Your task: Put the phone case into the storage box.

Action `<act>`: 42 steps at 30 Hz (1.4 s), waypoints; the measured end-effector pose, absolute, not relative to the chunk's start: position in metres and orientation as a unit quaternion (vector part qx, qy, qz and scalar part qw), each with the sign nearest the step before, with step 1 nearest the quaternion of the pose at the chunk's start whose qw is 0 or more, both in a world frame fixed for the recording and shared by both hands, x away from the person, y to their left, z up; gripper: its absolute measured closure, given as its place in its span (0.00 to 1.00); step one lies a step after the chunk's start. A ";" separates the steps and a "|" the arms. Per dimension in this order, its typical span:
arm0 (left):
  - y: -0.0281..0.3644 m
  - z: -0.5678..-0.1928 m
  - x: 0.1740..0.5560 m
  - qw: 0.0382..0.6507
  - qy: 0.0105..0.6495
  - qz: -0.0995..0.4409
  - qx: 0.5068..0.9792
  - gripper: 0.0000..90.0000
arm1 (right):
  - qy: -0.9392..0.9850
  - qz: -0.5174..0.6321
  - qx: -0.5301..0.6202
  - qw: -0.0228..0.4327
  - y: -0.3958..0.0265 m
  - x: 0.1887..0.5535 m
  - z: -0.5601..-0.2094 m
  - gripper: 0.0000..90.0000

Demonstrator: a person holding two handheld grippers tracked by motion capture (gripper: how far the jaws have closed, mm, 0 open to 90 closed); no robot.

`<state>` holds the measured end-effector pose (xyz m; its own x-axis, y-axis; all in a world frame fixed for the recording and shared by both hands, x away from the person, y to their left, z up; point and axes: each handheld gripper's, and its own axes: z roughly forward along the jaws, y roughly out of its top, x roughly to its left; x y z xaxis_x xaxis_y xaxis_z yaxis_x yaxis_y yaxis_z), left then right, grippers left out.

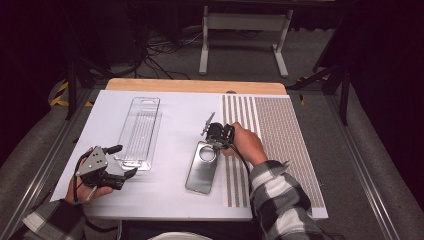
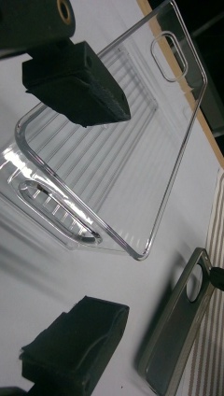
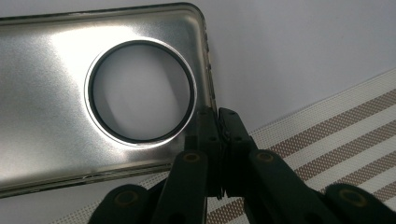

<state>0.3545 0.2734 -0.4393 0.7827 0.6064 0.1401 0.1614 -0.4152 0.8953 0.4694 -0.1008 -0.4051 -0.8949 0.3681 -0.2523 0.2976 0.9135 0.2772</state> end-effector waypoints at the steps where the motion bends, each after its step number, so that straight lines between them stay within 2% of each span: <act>1: 0.273 -0.439 0.354 0.487 0.238 0.227 0.809 0.10 | 0.966 0.116 0.172 0.151 -0.101 0.469 -0.405 0.99; 10: 0.273 -0.439 0.354 0.488 0.239 0.227 0.809 0.10 | 0.948 0.156 0.170 0.218 -0.107 0.447 -0.390 0.99; 42: 0.272 -0.425 0.356 0.510 0.240 0.225 0.795 0.10 | 0.889 0.234 0.153 0.363 -0.112 0.406 -0.361 0.99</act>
<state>0.3560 0.2718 -0.4253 0.7835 0.6109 0.1139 0.1517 -0.3657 0.9183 0.4058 -0.1116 -0.3613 -0.6891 0.4427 -0.5737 0.1028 0.8434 0.5273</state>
